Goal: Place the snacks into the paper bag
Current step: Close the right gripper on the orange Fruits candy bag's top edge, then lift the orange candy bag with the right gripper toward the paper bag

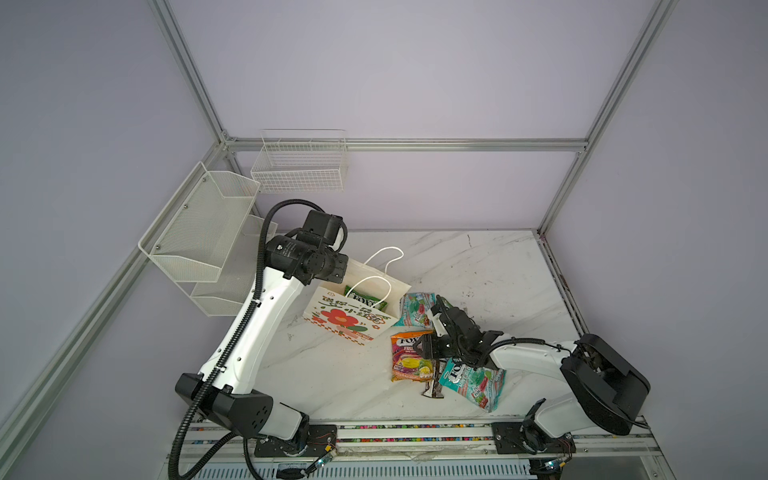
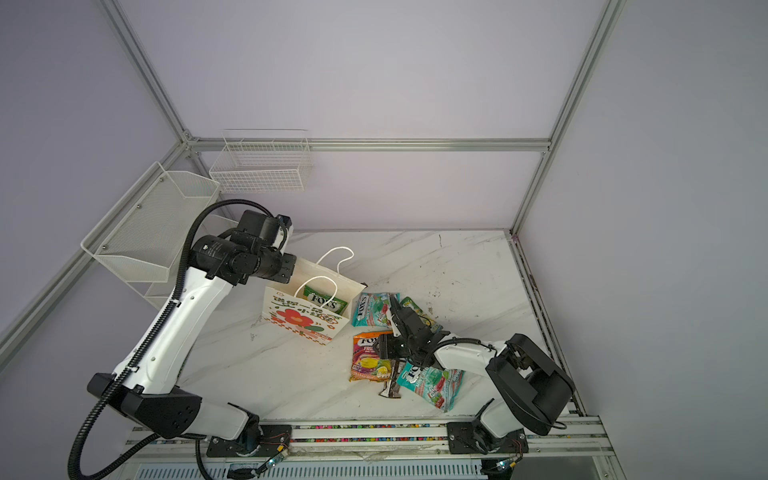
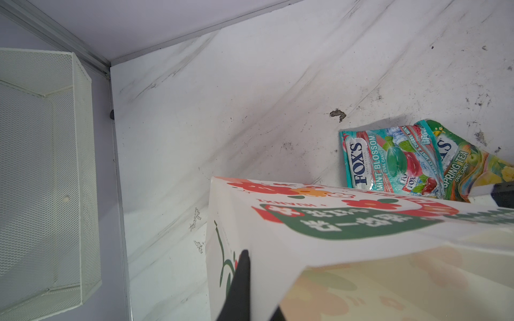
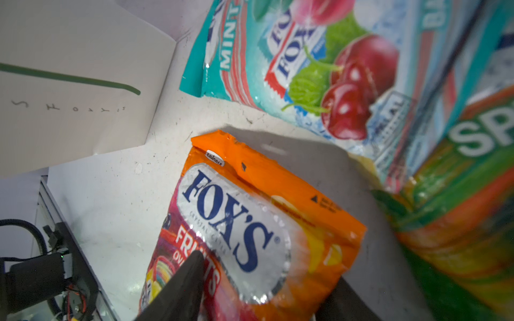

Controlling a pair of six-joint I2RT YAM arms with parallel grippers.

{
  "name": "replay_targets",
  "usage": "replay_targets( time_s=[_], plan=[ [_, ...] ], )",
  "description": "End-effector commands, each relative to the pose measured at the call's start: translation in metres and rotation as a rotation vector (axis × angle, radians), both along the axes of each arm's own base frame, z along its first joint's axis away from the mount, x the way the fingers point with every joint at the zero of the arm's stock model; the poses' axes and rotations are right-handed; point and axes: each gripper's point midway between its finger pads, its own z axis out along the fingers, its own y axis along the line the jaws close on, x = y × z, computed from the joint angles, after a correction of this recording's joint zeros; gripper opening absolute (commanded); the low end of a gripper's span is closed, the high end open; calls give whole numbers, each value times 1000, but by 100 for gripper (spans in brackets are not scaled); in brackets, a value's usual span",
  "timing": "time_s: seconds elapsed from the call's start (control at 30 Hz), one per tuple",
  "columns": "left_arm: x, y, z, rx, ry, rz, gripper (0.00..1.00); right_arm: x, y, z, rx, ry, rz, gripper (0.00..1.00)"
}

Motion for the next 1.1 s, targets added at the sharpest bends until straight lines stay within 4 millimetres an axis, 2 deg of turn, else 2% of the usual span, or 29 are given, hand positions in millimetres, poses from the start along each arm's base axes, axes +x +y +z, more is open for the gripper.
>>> replay_targets(
  time_s=[0.0, 0.2, 0.3, 0.4, 0.57, 0.77, 0.93, 0.97, 1.07],
  plan=[
    [2, -2, 52, -60, -154, 0, 0, 5, 5, 5, 18, -14, 4, 53],
    [4, -3, 51, -58, -151, -3, 0, 6, 8, 10, 18, -23, 20, 33],
    [5, -2, 52, -54, -158, -2, 0, 7, 9, 15, 24, -35, 33, 28],
    [5, -2, 52, -47, -157, -3, 0, 6, 11, 20, 31, -47, 45, 27],
    [5, -2, 52, -47, -159, -5, 0, 6, 13, 32, 56, -81, 66, 12],
    [4, -2, 52, -47, -158, -7, 0, 5, 14, 41, 60, -102, 82, 10],
    [3, -2, 52, -49, -160, -9, 0, 4, 17, 56, 89, -140, 101, 2],
    [3, -2, 52, -49, -159, -9, 0, 4, 17, 70, 110, -174, 105, 0],
    [3, -2, 53, -49, -161, -9, 0, 6, 14, 82, 109, -215, 104, 0]
  ],
)
